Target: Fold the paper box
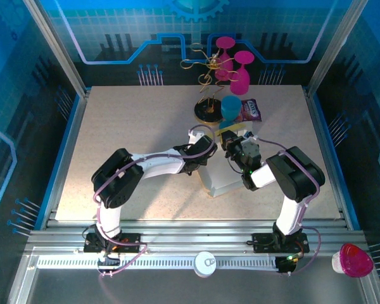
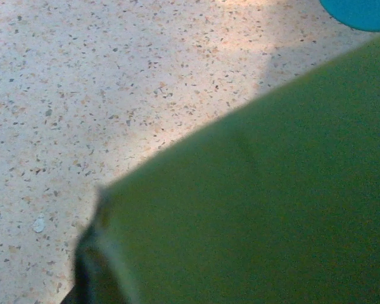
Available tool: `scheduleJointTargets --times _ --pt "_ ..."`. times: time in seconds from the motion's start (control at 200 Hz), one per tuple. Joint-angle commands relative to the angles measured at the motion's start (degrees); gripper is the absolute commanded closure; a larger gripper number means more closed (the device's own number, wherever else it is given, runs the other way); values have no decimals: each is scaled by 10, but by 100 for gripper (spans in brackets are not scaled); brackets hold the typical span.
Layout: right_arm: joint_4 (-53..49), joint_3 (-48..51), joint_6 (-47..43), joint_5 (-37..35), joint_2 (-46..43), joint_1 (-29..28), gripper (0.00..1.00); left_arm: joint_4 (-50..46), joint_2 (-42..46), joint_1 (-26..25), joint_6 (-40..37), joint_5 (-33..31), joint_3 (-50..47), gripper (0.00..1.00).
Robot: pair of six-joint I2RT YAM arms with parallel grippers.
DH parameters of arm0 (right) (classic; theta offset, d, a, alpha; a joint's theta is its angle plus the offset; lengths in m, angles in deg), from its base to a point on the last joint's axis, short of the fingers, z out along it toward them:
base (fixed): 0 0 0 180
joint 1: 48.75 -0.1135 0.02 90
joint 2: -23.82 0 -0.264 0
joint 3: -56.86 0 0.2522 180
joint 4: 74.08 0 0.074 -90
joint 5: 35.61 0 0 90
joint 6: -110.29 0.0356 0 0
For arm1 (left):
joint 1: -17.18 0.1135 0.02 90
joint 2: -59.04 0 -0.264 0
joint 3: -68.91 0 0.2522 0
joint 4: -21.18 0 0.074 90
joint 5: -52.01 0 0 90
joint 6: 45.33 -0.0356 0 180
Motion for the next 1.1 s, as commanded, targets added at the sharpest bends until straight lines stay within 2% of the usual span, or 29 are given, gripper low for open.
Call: scheduleJointTargets --times 0.0,0.075,0.2,0.405,0.53,0.68,0.836,1.096 --pt "-10 -7 2 4 -7 -2 100 -86 -26 1 26 -58 28 100" --pt "-30 -6 1 -6 -24 -4 100 -100 -26 1 24 -70 37 100" --pt "-110 -6 -13 -25 -84 -4 71 -100 -13 4 6 -83 34 100" --pt "-333 -24 -64 -12 -247 19 46 -68 44 25 -52 -80 2 100" --pt "-493 -36 -114 -4 -357 49 33 -24 86 49 -104 -42 -28 100" --pt "-682 -90 -196 22 -442 90 31 -9 126 79 -149 -2 -37 100" --pt "-858 -194 -293 28 -443 105 33 -18 157 105 -177 49 -26 100" --pt "-922 -330 -341 67 -372 106 43 -65 196 118 -210 95 -5 100"
